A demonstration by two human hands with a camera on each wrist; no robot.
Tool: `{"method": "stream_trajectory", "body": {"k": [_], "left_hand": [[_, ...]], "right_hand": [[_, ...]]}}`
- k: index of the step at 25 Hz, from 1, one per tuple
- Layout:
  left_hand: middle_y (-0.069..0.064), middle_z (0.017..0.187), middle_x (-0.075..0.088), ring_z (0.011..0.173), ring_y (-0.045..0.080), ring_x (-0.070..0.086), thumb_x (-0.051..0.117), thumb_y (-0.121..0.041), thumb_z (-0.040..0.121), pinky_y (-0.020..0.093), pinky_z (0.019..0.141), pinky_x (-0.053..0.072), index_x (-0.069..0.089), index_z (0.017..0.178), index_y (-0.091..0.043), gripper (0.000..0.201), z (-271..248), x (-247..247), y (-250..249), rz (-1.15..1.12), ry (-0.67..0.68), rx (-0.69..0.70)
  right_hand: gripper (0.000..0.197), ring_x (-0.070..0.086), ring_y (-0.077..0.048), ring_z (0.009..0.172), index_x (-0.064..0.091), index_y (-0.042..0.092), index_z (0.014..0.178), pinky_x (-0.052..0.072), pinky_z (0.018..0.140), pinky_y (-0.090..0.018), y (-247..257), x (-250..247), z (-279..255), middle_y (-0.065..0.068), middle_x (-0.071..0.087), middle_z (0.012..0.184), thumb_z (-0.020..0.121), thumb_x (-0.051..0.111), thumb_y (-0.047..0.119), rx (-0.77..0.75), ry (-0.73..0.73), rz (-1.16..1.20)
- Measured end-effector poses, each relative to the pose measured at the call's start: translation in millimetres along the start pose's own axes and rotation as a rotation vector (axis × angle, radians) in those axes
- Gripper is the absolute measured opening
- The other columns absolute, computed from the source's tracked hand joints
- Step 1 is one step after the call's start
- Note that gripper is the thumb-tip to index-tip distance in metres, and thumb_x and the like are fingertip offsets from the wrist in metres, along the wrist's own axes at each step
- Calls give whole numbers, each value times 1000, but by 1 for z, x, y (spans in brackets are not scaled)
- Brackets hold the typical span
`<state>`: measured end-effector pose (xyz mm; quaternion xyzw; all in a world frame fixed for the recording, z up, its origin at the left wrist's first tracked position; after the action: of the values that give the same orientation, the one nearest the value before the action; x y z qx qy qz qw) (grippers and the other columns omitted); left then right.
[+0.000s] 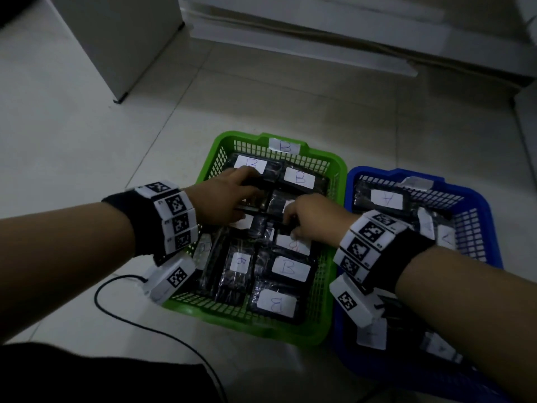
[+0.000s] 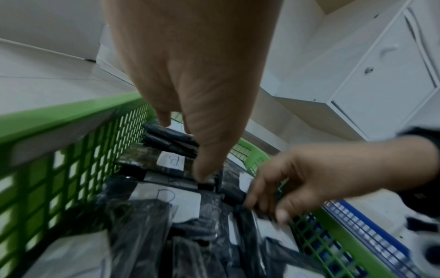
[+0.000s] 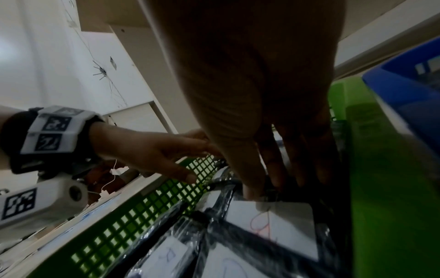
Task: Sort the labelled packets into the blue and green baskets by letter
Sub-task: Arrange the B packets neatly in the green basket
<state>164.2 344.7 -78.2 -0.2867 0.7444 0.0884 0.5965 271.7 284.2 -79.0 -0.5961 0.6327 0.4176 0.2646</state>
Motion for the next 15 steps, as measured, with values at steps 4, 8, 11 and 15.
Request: {"method": "stream_trajectory", "body": {"k": [4, 8, 11, 15], "left_hand": [[5, 160, -3, 147, 27, 9, 55, -28, 89, 41, 119, 20, 14, 150, -21, 75, 10, 13, 14, 135, 118, -32], [0, 160, -10, 147, 21, 10, 51, -31, 91, 43, 117, 24, 7, 151, -22, 75, 17, 15, 18, 188, 172, -47], [4, 160, -1, 144, 24, 20, 57, -27, 89, 36, 114, 30, 21, 149, -16, 70, 17, 11, 12, 49, 122, -68], [8, 124, 52, 111, 25, 53, 62, -16, 83, 33, 95, 45, 61, 118, -14, 34, 2, -8, -17, -137, -40, 79]], "right_hand": [[29, 57, -24, 110, 68, 19, 116, 47, 88, -29, 8, 11, 0, -6, 62, 121, 89, 58, 12, -20, 39, 28], [21, 46, -28, 110, 68, 21, 104, 47, 86, -36, -4, -8, 3, -8, 45, 115, 89, 57, 10, 45, -164, 70], [26, 48, -29, 108, 67, 21, 108, 47, 83, -37, -7, -8, 4, -8, 46, 114, 88, 57, 7, 33, -169, 83], [24, 54, -27, 105, 67, 17, 106, 44, 75, -29, 5, 3, -4, -7, 53, 114, 82, 69, 18, -5, -85, 59]]}}
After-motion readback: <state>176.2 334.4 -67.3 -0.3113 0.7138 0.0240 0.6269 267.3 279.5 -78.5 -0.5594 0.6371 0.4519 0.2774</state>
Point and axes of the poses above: each hand's wrist, its own z-axis towards the middle knuckle, its own x-axis out of the palm, y = z × x, the point moved 9 cm from there along z, towards the middle knuckle
